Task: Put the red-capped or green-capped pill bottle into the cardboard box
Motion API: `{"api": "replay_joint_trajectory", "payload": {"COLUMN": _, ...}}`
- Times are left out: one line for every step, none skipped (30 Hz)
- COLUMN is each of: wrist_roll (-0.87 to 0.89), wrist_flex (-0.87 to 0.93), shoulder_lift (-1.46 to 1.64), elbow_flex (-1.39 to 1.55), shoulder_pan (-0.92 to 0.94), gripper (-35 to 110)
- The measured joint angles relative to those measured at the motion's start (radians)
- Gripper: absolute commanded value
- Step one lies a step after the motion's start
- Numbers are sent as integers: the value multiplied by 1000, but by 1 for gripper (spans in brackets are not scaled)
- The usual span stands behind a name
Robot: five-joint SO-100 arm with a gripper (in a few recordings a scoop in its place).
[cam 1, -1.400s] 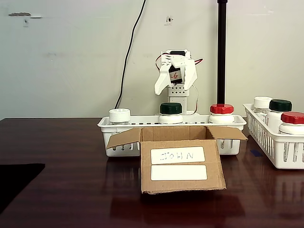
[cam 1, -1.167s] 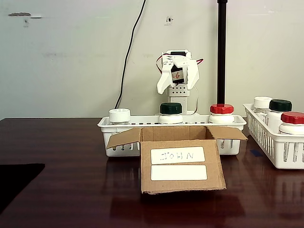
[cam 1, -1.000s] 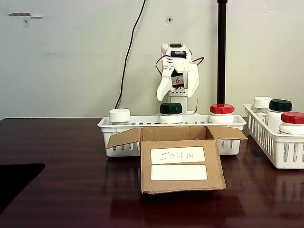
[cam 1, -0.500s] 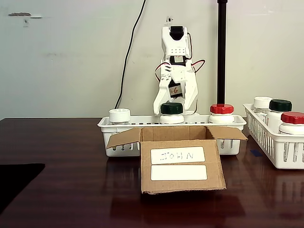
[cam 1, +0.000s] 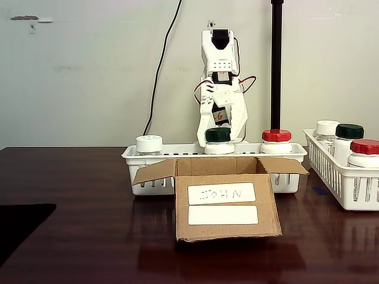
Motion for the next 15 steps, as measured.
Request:
{"api": "replay_joint_trajectory", "payload": {"wrist_roll": -3, "wrist_flex": 0, "shoulder_lift": 0, "elbow_flex": -5, "shoulder_pan": 0, "gripper": -6}}
{"api": "replay_joint_trajectory", "payload": {"wrist_roll": -3, "wrist_flex": 3, "shoulder_lift": -2, "elbow_flex": -9, "shoulder_pan": 0, "gripper": -3}}
{"api": "replay_joint_trajectory", "payload": {"wrist_roll": -3, "wrist_flex": 12, "shoulder_lift": -2, "elbow_flex": -15, "shoulder_pan": 0, "gripper": 0}}
{"api": "replay_joint_trajectory", "payload": {"wrist_roll": -3, "wrist_flex": 18, "shoulder_lift": -2, "elbow_flex": -20, "shoulder_pan": 0, "gripper": 3}}
{"api": "replay_joint_trajectory", "payload": {"wrist_roll": -3, "wrist_flex": 32, "shoulder_lift": -2, "elbow_flex": -26, "shoulder_pan": 0, "gripper": 4}}
{"api": "replay_joint_trajectory", "payload": {"wrist_roll": -3, "wrist_flex": 49, "shoulder_lift": 3, "elbow_flex": -32, "shoulder_pan": 0, "gripper": 3}}
{"api": "replay_joint_trajectory", "payload": {"wrist_roll": -3, "wrist_flex": 77, "shoulder_lift": 14, "elbow_flex": -38, "shoulder_pan": -3, "gripper": 2}}
{"api": "replay_joint_trajectory", "payload": {"wrist_roll": -3, "wrist_flex": 100, "shoulder_lift": 20, "elbow_flex": -44, "shoulder_pan": -8, "gripper": 2}}
{"api": "replay_joint_trajectory", "payload": {"wrist_roll": -6, "wrist_flex": 127, "shoulder_lift": 29, "elbow_flex": -54, "shoulder_pan": -11, "gripper": 2}}
{"api": "replay_joint_trajectory", "payload": {"wrist_roll": -11, "wrist_flex": 163, "shoulder_lift": 41, "elbow_flex": -66, "shoulder_pan": -15, "gripper": 1}}
{"api": "replay_joint_trajectory", "payload": {"wrist_roll": -20, "wrist_flex": 198, "shoulder_lift": 55, "elbow_flex": -80, "shoulder_pan": -20, "gripper": 1}}
{"api": "replay_joint_trajectory", "payload": {"wrist_roll": -26, "wrist_flex": 239, "shoulder_lift": 66, "elbow_flex": -103, "shoulder_pan": -26, "gripper": 1}}
{"api": "replay_joint_trajectory", "payload": {"wrist_roll": -29, "wrist_flex": 275, "shoulder_lift": 74, "elbow_flex": -127, "shoulder_pan": -29, "gripper": 1}}
{"api": "replay_joint_trajectory", "payload": {"wrist_roll": -25, "wrist_flex": 310, "shoulder_lift": 74, "elbow_flex": -155, "shoulder_pan": -32, "gripper": 1}}
{"api": "replay_joint_trajectory", "payload": {"wrist_roll": -29, "wrist_flex": 341, "shoulder_lift": 74, "elbow_flex": -181, "shoulder_pan": -34, "gripper": 1}}
